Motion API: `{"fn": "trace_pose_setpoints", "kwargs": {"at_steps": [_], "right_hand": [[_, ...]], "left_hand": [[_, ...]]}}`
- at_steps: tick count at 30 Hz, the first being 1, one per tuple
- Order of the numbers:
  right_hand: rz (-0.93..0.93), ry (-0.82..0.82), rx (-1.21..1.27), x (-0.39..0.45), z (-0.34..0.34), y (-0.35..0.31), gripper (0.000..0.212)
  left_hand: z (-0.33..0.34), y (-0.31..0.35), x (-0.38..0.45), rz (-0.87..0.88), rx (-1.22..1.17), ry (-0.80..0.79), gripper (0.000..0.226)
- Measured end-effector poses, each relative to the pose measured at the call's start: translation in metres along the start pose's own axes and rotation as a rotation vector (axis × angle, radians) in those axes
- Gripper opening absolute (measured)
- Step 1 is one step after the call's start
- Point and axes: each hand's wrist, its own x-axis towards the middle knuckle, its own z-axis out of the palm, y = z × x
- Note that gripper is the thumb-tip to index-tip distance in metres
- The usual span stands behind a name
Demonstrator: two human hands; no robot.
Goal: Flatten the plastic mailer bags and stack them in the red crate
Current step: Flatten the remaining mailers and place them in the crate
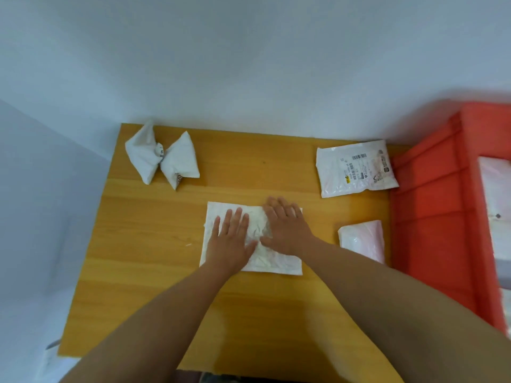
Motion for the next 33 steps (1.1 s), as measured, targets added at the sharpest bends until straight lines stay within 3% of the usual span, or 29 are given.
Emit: {"fn": "trace_pose_setpoints", "kwargs": {"at_steps": [2,5,9,12,15,19,23,27,31,33], "right_hand": [[0.139,0.020,0.052,-0.006,-0.006,0.001,0.098],[0.233,-0.029,0.057,-0.017,-0.010,-0.002,0.098],[0.309,-0.077,0.122,-0.030,-0.023,-0.011,0.061],[0.285,-0.067,0.245,-0.048,-0.048,-0.023,0.041],[0.176,0.084,0.185,-0.075,-0.074,-0.041,0.023],[0.086,0.208,0.086,-0.110,-0.092,-0.059,0.025],[0.043,0.195,0.106,-0.129,-0.090,-0.060,0.029],[0.014,0.122,0.332,-0.141,-0.087,-0.039,0.050],[0.204,0.364,0.640,-0.148,-0.094,-0.014,0.064],[0.311,0.330,0.913,-0.146,-0.102,-0.007,0.069]], "left_hand": [[-0.001,0.006,-0.020,-0.082,-0.145,0.093,0.071],[0.003,0.011,-0.046,-0.184,-0.320,-0.028,0.066],[-0.012,0.023,-0.062,-0.295,-0.706,-0.019,0.063],[-0.042,0.036,-0.059,-0.390,-1.216,0.012,0.066],[-0.074,0.049,-0.059,-0.432,-1.606,-0.022,0.074],[-0.103,0.058,-0.049,-0.494,-1.997,0.014,0.049],[-0.117,0.067,-0.042,-0.545,-1.988,0.098,0.025],[-0.123,0.061,-0.043,-0.488,-1.931,0.184,0.023],[-0.130,0.044,-0.057,-0.342,-1.923,0.091,0.025],[-0.135,0.036,-0.065,-0.244,-1.933,-0.028,0.028]]}}
